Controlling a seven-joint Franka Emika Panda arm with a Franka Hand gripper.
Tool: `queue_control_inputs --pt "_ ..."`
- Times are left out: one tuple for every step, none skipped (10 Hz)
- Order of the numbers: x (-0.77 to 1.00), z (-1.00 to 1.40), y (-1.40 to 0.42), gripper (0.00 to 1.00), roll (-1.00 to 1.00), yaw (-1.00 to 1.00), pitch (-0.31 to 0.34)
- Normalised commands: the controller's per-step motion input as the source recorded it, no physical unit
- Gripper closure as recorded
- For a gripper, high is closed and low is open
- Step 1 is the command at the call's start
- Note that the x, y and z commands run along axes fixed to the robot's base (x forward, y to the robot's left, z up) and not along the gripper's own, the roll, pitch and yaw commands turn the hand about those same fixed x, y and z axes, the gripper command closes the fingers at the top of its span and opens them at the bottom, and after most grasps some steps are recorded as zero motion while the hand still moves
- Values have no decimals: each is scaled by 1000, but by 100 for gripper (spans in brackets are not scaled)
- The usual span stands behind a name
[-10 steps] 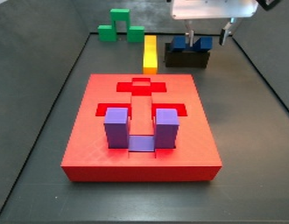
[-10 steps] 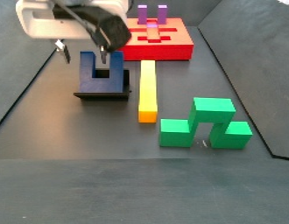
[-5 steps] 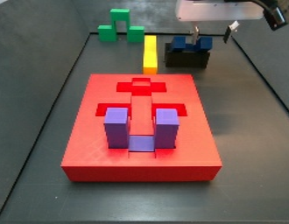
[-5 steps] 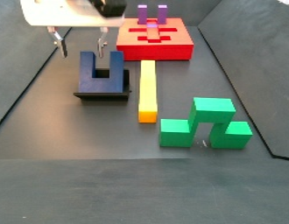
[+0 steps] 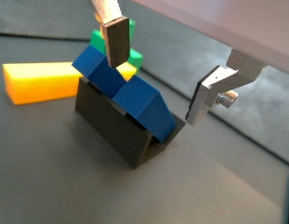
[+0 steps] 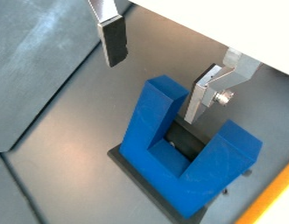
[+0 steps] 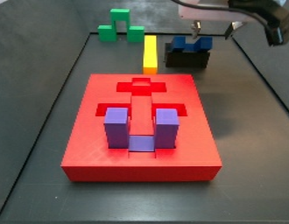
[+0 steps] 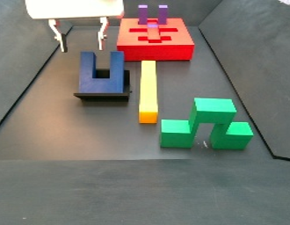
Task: Pick up the blue object. Move up. Place the blue object on the fixture. Regrasp the blue object. Move to above the board. Insert the blue object.
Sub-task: Regrasp the blue object.
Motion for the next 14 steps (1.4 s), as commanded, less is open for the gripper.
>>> queue_control_inputs --pt "540 -169 -91 0 874 0 383" --pt "506 -86 -91 0 917 0 331" --pt "414 -97 -63 0 951 0 334" --pt "420 -94 -63 0 900 0 326" --pt "529 -46 -97 0 823 0 320" --pt "486 -77 -226 0 554 0 249" --pt "191 -66 -246 0 171 -6 63" --pt "171 -137 -129 0 0 -34 -9" --pt "271 -177 0 0 49 -91 -120" --pt "291 -43 63 0 57 -66 -240" --pt "111 0 137 0 157 -69 -409" --pt "0 54 60 0 283 -106 -614" --pt "-37 60 0 0 497 -57 -617" --pt "-157 0 0 0 437 0 -280"
